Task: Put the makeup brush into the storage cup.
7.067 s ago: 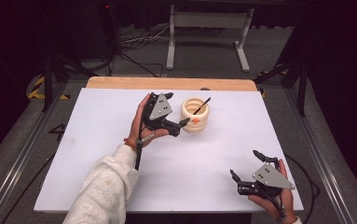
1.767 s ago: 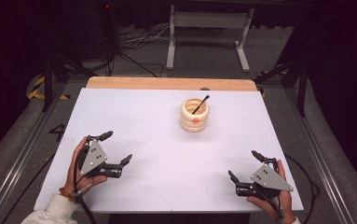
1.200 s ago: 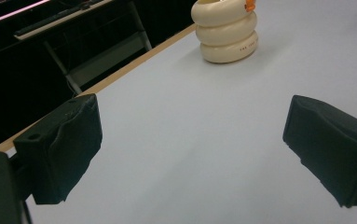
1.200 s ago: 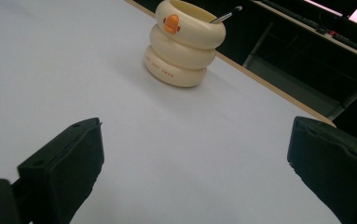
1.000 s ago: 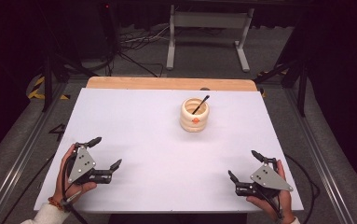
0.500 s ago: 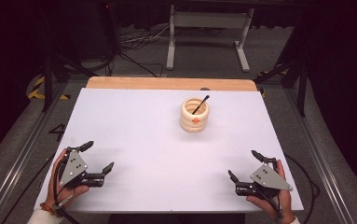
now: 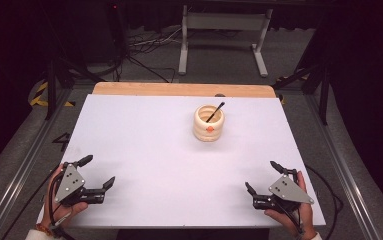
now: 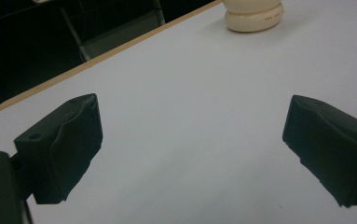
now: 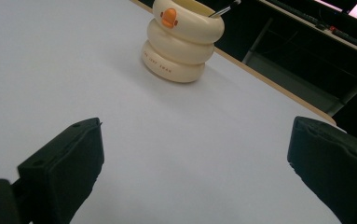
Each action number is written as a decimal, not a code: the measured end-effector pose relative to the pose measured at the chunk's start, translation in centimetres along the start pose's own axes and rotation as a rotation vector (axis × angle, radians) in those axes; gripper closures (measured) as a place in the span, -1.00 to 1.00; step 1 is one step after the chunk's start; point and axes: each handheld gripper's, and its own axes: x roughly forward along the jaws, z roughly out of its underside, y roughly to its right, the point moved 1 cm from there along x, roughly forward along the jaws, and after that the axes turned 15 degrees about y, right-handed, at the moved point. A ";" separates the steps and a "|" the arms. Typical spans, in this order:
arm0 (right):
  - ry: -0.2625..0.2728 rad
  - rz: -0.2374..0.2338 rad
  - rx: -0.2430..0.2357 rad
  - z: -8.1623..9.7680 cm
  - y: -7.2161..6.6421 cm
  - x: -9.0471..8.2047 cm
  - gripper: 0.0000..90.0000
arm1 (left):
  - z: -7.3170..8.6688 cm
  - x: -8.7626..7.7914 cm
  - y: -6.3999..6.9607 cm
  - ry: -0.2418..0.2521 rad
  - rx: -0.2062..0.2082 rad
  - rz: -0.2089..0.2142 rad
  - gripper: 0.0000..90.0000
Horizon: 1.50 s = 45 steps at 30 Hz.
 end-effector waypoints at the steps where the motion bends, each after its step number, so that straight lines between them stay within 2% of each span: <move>1: 0.000 -0.002 0.001 0.0 0.0 0.0 -0.90 | 0.0 0.0 0.0 0.004 -0.003 -0.002 -0.87; 9: 0.006 0.002 -0.010 -0.2 -0.2 -0.2 -0.90 | 0.2 0.0 0.4 -0.007 0.007 0.012 -0.87; 11: 0.009 0.001 -0.012 -0.3 -0.3 -0.2 -0.90 | 0.2 -0.1 0.4 0.001 -0.005 0.012 -0.87; 17: 0.007 -0.005 -0.018 -0.3 -0.4 -0.1 -0.90 | 0.1 -0.2 0.4 0.006 -0.004 0.003 -0.87; 29: 0.012 -0.003 -0.012 -0.3 -0.3 -0.2 -0.90 | 0.0 -0.1 0.4 0.004 0.005 0.003 -0.87; 35: 0.009 -0.002 -0.002 -0.2 -0.2 -0.1 -0.90 | 0.0 0.0 0.4 0.003 -0.004 -0.002 -0.87; 45: 0.005 -0.001 0.005 0.0 0.0 -0.1 -0.90 | -0.2 0.0 0.2 0.005 0.013 -0.013 -0.87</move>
